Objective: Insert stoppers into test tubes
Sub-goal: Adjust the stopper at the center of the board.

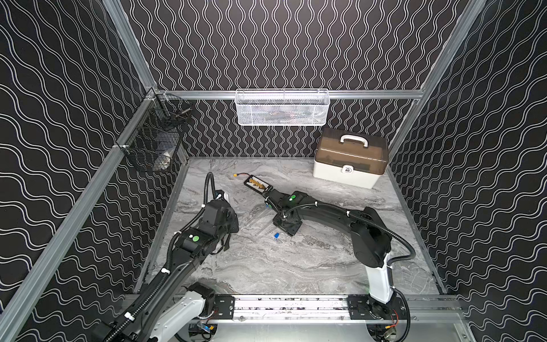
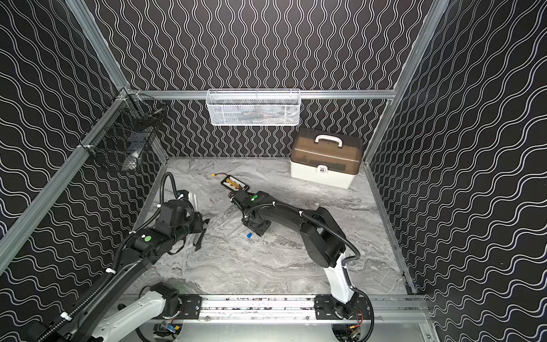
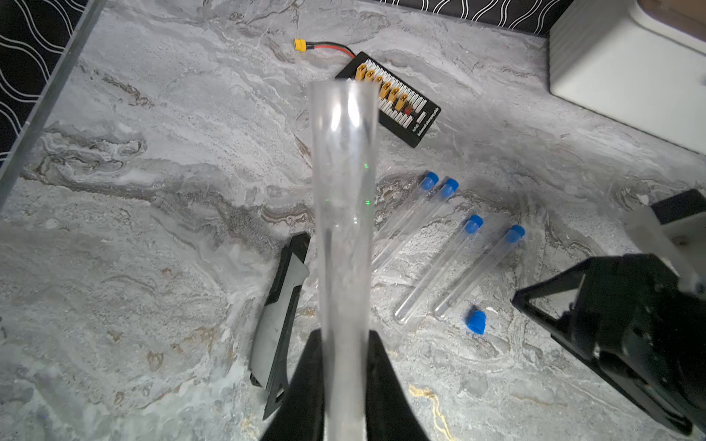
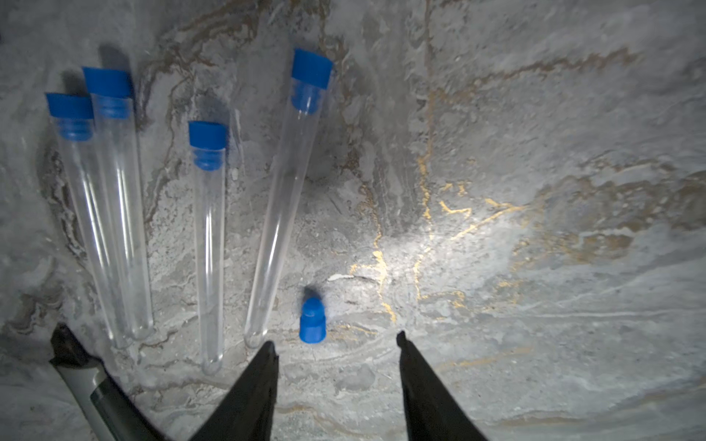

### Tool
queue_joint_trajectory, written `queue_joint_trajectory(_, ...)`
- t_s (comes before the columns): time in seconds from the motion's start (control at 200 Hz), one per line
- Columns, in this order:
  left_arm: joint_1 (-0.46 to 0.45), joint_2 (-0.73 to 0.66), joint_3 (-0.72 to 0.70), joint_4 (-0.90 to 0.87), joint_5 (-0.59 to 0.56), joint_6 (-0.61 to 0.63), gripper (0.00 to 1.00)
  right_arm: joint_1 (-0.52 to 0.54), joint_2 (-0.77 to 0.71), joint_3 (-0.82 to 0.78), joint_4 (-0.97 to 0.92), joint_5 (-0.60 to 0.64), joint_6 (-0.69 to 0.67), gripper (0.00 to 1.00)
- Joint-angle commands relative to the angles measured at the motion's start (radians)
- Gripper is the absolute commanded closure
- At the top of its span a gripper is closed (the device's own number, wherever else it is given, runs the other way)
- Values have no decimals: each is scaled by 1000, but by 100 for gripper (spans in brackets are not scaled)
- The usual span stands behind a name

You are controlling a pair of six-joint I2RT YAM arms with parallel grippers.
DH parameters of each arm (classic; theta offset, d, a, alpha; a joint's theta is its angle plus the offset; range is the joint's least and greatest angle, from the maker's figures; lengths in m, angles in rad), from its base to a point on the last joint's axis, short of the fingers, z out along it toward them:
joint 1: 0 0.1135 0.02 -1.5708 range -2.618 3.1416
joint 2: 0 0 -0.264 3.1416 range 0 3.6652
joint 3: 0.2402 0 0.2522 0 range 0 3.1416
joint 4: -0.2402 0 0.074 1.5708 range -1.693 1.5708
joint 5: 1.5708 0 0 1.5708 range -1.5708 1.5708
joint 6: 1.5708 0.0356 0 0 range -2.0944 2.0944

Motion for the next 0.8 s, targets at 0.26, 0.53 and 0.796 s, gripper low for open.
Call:
queue_joint_trajectory(0.26, 1, -33, 9, -24, 13, -1, 98, 36, 79, 32, -20, -60, 94, 57)
queue_joint_trajectory(0.53, 1, -62, -13, -25, 20, -13, 97, 36, 127, 72, -27, -67, 80, 65)
queue_joint_trajectory(0.796, 0, -66, -24, -17, 32, -7, 97, 36, 165, 102, -33, -61, 66, 70)
